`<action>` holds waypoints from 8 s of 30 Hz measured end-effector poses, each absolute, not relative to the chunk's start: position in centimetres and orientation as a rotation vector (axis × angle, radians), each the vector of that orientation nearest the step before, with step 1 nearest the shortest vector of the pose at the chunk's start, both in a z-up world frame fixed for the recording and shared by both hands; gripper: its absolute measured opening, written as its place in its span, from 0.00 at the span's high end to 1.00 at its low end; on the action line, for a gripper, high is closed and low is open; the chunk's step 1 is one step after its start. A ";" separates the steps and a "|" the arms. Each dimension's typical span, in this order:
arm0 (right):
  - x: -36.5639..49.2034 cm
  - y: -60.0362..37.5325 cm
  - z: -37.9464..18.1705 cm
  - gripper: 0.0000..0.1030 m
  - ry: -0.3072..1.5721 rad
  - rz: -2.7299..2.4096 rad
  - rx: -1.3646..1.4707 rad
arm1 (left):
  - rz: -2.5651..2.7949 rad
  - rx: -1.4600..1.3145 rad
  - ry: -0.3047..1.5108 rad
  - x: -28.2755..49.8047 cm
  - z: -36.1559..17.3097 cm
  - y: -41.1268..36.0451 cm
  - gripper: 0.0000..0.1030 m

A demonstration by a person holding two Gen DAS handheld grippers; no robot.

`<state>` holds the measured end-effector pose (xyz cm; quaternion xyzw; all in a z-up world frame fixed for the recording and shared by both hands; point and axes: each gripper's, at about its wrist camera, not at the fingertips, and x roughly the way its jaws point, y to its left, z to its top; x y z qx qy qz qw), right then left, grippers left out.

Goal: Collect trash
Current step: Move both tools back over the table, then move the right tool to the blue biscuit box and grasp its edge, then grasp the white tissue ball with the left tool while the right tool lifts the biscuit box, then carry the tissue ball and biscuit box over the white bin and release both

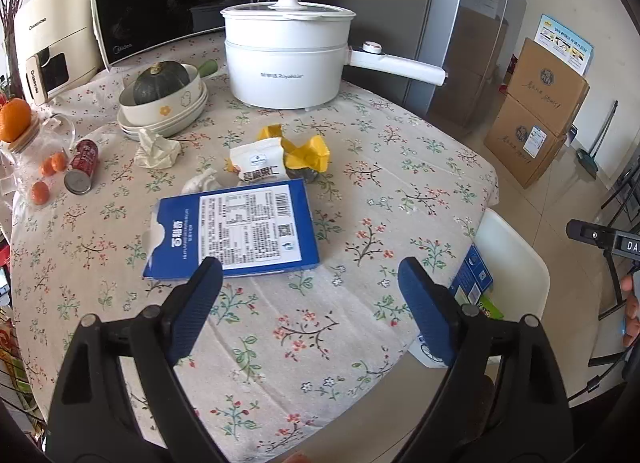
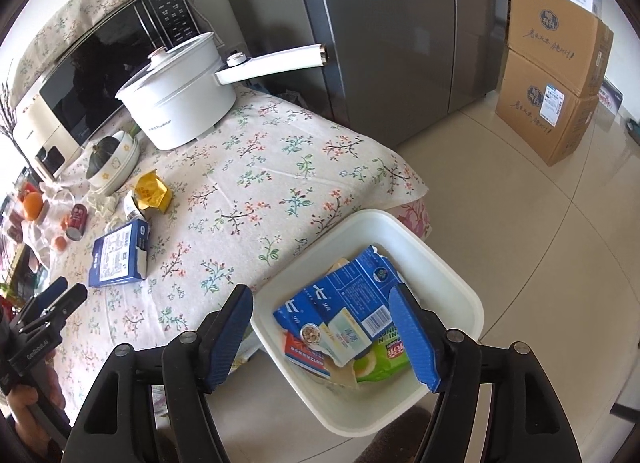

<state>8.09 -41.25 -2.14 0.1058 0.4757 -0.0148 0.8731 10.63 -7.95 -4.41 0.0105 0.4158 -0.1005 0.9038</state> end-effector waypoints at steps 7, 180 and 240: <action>10.8 -36.1 -2.1 0.27 1.001 0.030 0.159 | -0.117 -0.005 0.839 11.4 -3.9 -2.2 0.08; 15.3 -32.4 -2.7 0.77 1.058 0.231 0.151 | -0.094 -0.134 0.993 21.9 -9.8 2.6 0.74; 6.0 -48.0 -8.4 0.39 1.248 -0.128 0.197 | -0.648 -0.039 1.026 8.9 -8.8 -22.2 0.72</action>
